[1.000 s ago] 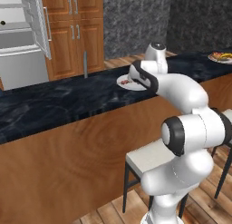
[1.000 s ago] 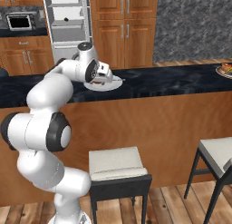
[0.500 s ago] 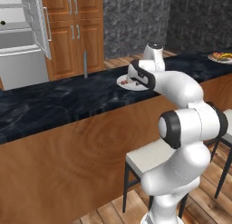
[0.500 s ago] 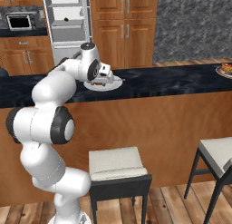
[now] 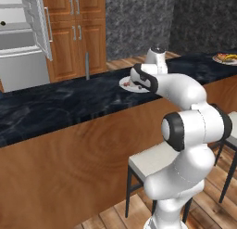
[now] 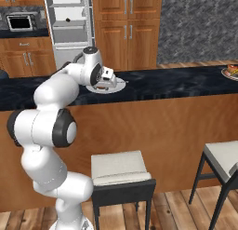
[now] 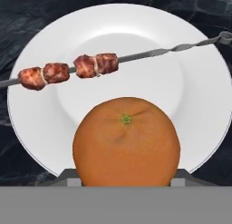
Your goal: Pick up the banana and tangerine from the fridge and place one fruit on each plate on the dining counter.
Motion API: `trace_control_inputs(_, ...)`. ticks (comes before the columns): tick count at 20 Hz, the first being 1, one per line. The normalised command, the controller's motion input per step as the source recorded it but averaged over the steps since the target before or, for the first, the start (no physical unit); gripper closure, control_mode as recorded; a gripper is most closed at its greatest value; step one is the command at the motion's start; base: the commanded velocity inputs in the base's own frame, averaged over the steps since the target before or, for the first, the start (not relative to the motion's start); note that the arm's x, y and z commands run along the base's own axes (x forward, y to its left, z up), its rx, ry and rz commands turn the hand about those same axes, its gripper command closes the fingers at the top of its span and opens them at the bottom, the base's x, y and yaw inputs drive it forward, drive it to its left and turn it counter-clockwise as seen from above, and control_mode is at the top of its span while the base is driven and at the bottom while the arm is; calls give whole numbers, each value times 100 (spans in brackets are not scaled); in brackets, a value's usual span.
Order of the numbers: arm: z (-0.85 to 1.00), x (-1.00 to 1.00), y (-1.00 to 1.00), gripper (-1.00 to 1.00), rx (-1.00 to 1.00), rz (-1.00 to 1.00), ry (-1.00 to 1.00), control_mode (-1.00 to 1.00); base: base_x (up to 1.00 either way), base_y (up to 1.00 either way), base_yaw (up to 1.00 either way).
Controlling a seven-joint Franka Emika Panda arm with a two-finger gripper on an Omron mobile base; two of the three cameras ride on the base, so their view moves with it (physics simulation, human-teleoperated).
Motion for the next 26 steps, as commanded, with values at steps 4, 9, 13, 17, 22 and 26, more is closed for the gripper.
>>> trace_control_inputs(4,-1,15,0,100,0,0,0,-100,0,0,0)
trace_control_inputs(9,-12,11,0,100,-1,0,0,-100,0,0,0)
trace_control_inputs(13,-10,6,0,100,0,0,0,-100,0,0,0)
trace_control_inputs(17,0,0,0,100,0,0,0,-100,0,0,0)
trace_control_inputs(22,0,11,0,100,0,0,0,-100,0,0,0)
trace_control_inputs(26,0,26,0,100,0,0,0,-100,0,0,0)
